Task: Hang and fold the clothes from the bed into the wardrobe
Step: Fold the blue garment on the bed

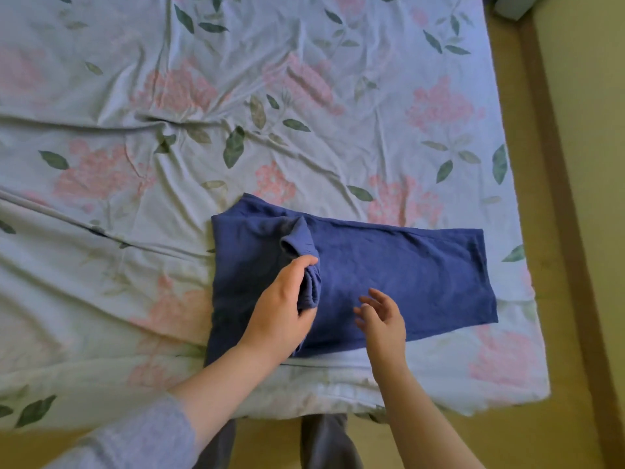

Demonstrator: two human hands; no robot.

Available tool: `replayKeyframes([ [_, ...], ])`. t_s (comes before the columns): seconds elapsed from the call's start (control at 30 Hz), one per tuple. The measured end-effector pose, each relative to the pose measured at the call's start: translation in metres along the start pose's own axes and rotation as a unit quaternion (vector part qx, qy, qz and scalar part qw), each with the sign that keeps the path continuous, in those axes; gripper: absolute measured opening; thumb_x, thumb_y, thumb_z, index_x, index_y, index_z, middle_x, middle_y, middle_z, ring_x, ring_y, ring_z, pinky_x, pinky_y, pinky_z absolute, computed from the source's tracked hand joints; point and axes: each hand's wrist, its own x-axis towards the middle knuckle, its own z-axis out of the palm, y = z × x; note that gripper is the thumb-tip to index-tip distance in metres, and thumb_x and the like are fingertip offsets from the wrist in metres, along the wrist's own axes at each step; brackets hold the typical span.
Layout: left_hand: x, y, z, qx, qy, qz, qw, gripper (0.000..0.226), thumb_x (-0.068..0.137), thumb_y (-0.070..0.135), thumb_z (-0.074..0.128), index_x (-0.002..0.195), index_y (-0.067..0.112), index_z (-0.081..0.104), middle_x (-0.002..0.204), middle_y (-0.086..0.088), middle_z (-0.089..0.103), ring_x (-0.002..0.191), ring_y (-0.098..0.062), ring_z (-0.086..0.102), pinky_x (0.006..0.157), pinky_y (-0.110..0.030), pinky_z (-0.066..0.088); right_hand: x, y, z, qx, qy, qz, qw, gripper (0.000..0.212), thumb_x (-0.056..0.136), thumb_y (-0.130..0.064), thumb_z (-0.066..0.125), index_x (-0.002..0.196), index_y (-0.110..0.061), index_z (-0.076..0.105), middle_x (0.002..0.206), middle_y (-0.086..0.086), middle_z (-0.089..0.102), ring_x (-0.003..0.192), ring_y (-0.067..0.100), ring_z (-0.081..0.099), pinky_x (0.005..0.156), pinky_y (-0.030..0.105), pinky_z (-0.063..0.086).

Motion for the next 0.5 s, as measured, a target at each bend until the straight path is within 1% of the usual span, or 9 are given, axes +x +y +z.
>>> replayKeyframes([
  [0.07, 0.005, 0.008, 0.020, 0.007, -0.011, -0.002, 1.000, 0.053, 0.083, 0.002, 0.064, 0.134, 0.010, 0.049, 0.129, -0.001, 0.057, 0.112, -0.008, 0.055, 0.091, -0.009, 0.040, 0.007, 0.002, -0.016, 0.008, 0.001, 0.007, 1.000, 0.028, 0.096, -0.003, 0.053, 0.120, -0.018, 0.057, 0.113, 0.006, 0.066, 0.099, 0.022, 0.068, 0.094, 0.042, 0.053],
  [0.13, 0.012, 0.012, 0.039, 0.014, -0.017, -0.008, 1.000, 0.054, 0.084, 0.002, 0.064, 0.135, 0.009, 0.048, 0.130, -0.002, 0.056, 0.113, -0.013, 0.056, 0.090, -0.012, 0.040, 0.015, 0.003, -0.031, 0.015, 0.004, 0.012, 1.000, 0.028, 0.096, -0.004, 0.052, 0.120, -0.018, 0.057, 0.113, 0.007, 0.066, 0.096, 0.021, 0.068, 0.092, 0.039, 0.054],
  [0.23, 0.021, 0.015, 0.063, 0.024, -0.028, -0.020, 0.999, 0.055, 0.085, 0.004, 0.063, 0.137, 0.012, 0.046, 0.131, -0.001, 0.056, 0.113, -0.014, 0.056, 0.088, -0.012, 0.039, 0.028, 0.004, -0.048, 0.019, 0.008, 0.016, 1.000, 0.028, 0.096, -0.004, 0.051, 0.120, -0.018, 0.057, 0.111, 0.006, 0.067, 0.094, 0.019, 0.068, 0.091, 0.037, 0.055],
  [0.33, 0.028, 0.011, 0.081, 0.039, -0.051, -0.035, 0.997, 0.057, 0.086, 0.007, 0.062, 0.139, 0.015, 0.044, 0.136, 0.000, 0.052, 0.116, -0.017, 0.055, 0.090, -0.017, 0.040, 0.039, 0.005, -0.060, 0.019, 0.006, 0.021, 1.000, 0.029, 0.097, -0.006, 0.051, 0.123, -0.017, 0.056, 0.112, 0.004, 0.067, 0.096, 0.019, 0.068, 0.092, 0.037, 0.055],
  [0.43, 0.033, 0.004, 0.093, 0.069, -0.086, -0.060, 0.992, 0.064, 0.086, 0.012, 0.063, 0.145, 0.021, 0.037, 0.142, 0.000, 0.048, 0.122, -0.019, 0.051, 0.090, -0.017, 0.036, 0.047, 0.005, -0.066, 0.024, 0.004, 0.026, 0.999, 0.028, 0.097, -0.006, 0.051, 0.123, -0.017, 0.056, 0.111, 0.002, 0.067, 0.089, 0.016, 0.067, 0.086, 0.033, 0.056],
  [0.5, 0.036, -0.001, 0.098, 0.077, -0.103, -0.072, 0.989, 0.069, 0.086, 0.014, 0.063, 0.147, 0.024, 0.034, 0.142, 0.000, 0.048, 0.124, -0.019, 0.050, 0.090, -0.016, 0.034, 0.051, 0.005, -0.067, 0.032, 0.003, 0.029, 0.999, 0.028, 0.097, -0.005, 0.051, 0.123, -0.016, 0.056, 0.109, 0.002, 0.067, 0.086, 0.014, 0.066, 0.082, 0.031, 0.055],
])
